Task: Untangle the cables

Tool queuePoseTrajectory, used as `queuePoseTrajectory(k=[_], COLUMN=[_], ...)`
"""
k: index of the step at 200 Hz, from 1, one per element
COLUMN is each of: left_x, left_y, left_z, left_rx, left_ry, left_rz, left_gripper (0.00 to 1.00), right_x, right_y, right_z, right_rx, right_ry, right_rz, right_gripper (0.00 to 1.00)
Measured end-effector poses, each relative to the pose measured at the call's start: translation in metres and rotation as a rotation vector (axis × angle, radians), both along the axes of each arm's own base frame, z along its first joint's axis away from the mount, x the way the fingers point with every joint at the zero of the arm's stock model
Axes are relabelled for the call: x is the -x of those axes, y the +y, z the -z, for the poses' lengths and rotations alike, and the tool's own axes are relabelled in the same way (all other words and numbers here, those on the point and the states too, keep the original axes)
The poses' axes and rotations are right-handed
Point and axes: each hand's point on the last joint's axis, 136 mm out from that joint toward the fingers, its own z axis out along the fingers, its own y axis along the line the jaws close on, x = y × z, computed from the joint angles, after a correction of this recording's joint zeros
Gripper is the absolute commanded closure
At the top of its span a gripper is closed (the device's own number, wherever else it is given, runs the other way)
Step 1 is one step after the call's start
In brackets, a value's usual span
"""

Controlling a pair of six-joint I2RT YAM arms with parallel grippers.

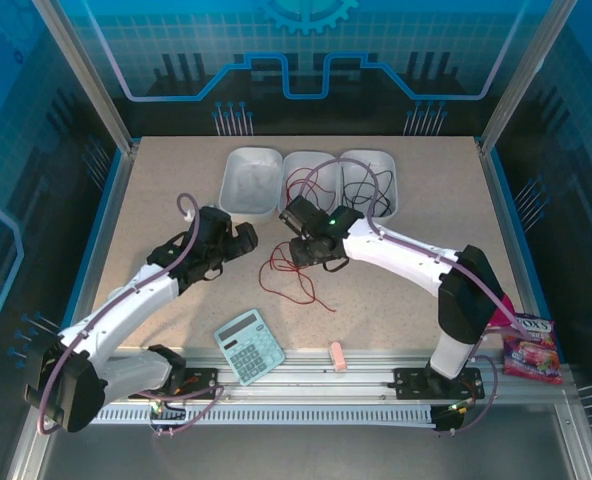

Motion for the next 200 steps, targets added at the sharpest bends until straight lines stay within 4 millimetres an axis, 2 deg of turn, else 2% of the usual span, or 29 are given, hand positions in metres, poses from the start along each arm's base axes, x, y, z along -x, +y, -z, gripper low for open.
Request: queuePoseTrajectory(k=[24, 54, 73, 92, 181, 191, 200], left_x=[0.006, 0.006, 0.007, 0.007, 0.011, 0.012, 0.011], left_y=[0.003, 0.003, 0.003, 0.004, 0.008, 0.008, 0.008], left_z=[0.012, 0.010, 0.011, 0.013, 0.021, 0.022, 0.021], left_rx=[0.008, 0.028, 0.031, 0.034, 0.034, 0.033, 0.033], left_ry=[0.031, 0.025, 0.025, 0.031, 0.051, 0.053, 0.052], left_rz=[-0.023, -0.040, -0.044, -0.052, -0.069, -0.068, -0.068], left_gripper=[0.01, 0.01, 0.01, 0.01, 0.01, 0.01, 0.01], right_x=[0.008, 0.017, 0.026, 0.034, 0.036, 0.036, 0.035], right_y=[0.006, 0.012, 0.013, 0.013, 0.015, 0.016, 0.016], right_z=[0.016, 0.049, 0.073, 0.089, 0.104, 0.106, 0.108], right_rx=[0.013, 0.057, 0.105, 0.137, 0.164, 0.166, 0.171], right_ry=[0.048, 0.131, 0.187, 0.229, 0.256, 0.257, 0.259], right_rz=[-0.009, -0.016, -0.025, -0.032, -0.027, -0.027, -0.032], right_gripper=[0.54, 0.65, 0.66, 0.66, 0.75, 0.79, 0.87])
